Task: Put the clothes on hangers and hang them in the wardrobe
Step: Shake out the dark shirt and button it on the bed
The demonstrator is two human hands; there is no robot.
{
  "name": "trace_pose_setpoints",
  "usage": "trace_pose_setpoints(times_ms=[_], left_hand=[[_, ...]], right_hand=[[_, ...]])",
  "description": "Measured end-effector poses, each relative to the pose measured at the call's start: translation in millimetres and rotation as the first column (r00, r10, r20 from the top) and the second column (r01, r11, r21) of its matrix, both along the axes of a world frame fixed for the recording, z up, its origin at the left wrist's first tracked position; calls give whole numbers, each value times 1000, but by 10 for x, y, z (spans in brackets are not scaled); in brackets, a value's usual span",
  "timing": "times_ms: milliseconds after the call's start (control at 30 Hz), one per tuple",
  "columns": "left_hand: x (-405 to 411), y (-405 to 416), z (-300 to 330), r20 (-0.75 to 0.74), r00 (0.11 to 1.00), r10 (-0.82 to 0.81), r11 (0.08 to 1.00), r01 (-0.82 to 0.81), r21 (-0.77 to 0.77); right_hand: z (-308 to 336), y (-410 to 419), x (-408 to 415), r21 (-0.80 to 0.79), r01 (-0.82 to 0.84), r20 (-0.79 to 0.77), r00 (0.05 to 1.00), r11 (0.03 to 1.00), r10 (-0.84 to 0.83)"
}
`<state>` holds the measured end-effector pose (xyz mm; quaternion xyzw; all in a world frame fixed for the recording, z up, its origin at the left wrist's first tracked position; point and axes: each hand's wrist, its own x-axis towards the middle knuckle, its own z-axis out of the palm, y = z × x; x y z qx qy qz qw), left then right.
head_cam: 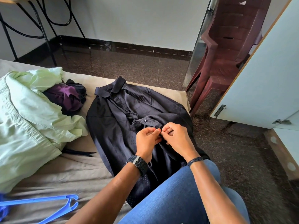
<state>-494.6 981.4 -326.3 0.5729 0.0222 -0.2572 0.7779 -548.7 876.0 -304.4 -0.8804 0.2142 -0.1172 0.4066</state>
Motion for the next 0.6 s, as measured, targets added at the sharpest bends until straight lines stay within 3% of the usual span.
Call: trace_pose_setpoints(times_ms=[167,300,433,600], left_hand=[[23,-7,33,-11,1000,21,999,-21,-30],[89,-23,46,119,992,39,998,-44,39],[136,-21,72,180,981,66,995,-79,61],[143,-39,90,181,979,90,995,-95,19]], right_hand=[[34,-57,96,73,-1,-40,999,997,4],[113,-95,192,197,-18,-75,997,980,33],[136,-123,230,249,-42,-8,999,968,45],[72,-87,219,180,-22,61,998,984,11]])
